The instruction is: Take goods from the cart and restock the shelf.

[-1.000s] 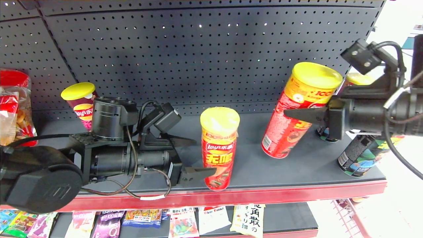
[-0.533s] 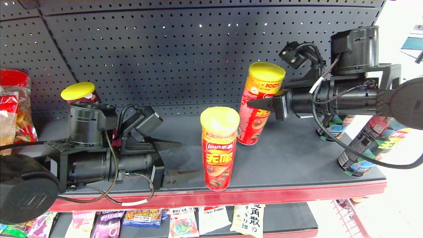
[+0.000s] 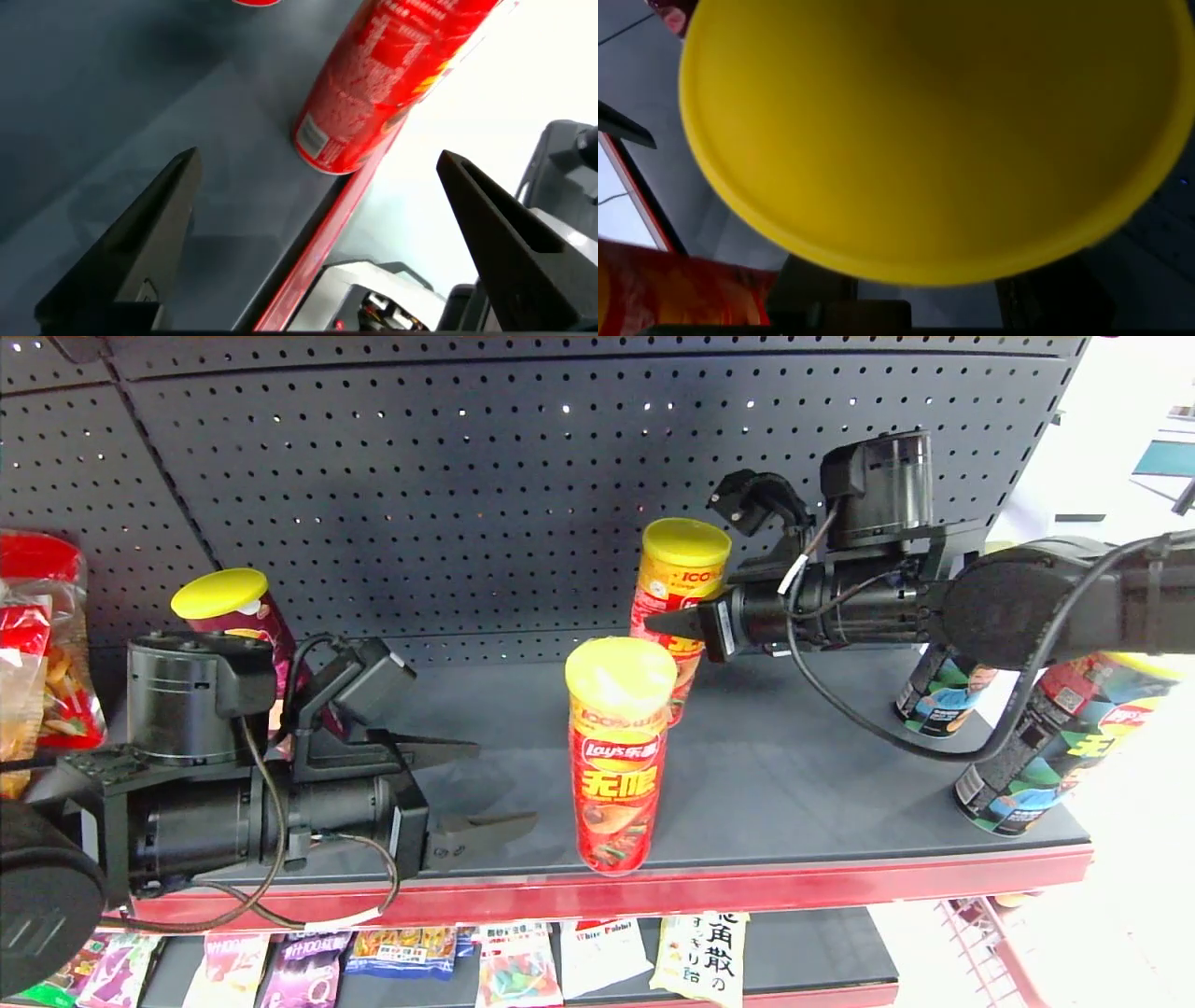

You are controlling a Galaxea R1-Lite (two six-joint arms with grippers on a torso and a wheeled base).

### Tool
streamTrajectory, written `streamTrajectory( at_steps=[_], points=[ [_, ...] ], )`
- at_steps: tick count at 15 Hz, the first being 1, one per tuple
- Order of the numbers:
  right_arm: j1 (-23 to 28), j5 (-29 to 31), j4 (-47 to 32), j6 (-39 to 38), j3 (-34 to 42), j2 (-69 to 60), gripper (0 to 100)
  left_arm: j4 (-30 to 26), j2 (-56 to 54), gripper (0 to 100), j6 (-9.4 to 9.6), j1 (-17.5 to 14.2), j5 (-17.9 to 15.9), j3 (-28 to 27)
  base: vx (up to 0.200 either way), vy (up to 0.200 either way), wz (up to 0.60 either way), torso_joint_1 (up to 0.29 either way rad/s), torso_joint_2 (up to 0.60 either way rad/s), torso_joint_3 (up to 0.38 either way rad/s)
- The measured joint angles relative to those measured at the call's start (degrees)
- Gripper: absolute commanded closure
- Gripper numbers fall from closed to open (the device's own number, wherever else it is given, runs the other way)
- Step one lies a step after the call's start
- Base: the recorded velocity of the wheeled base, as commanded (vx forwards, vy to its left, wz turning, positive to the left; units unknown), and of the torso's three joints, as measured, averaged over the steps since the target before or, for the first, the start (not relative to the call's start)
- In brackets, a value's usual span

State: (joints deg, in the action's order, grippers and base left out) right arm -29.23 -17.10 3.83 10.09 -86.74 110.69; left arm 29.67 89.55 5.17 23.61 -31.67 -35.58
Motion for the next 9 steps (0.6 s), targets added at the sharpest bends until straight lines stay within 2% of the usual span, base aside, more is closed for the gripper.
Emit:
streamTrajectory(
  at_steps=[8,9],
  points=[
    [-0.74,-0.02,0.13,0.00,-1.49,4.14,100,0.00,-0.80,0,0.00,-0.13,0.37,0.76,0.000,0.000,0.00,0.000,0.00,0.000],
    [-0.74,-0.07,0.20,0.09,-1.27,4.28,0,0.00,-0.80,0,-0.05,-0.16,0.37,0.76,0.000,0.000,0.00,0.000,0.00,0.000]
  ],
)
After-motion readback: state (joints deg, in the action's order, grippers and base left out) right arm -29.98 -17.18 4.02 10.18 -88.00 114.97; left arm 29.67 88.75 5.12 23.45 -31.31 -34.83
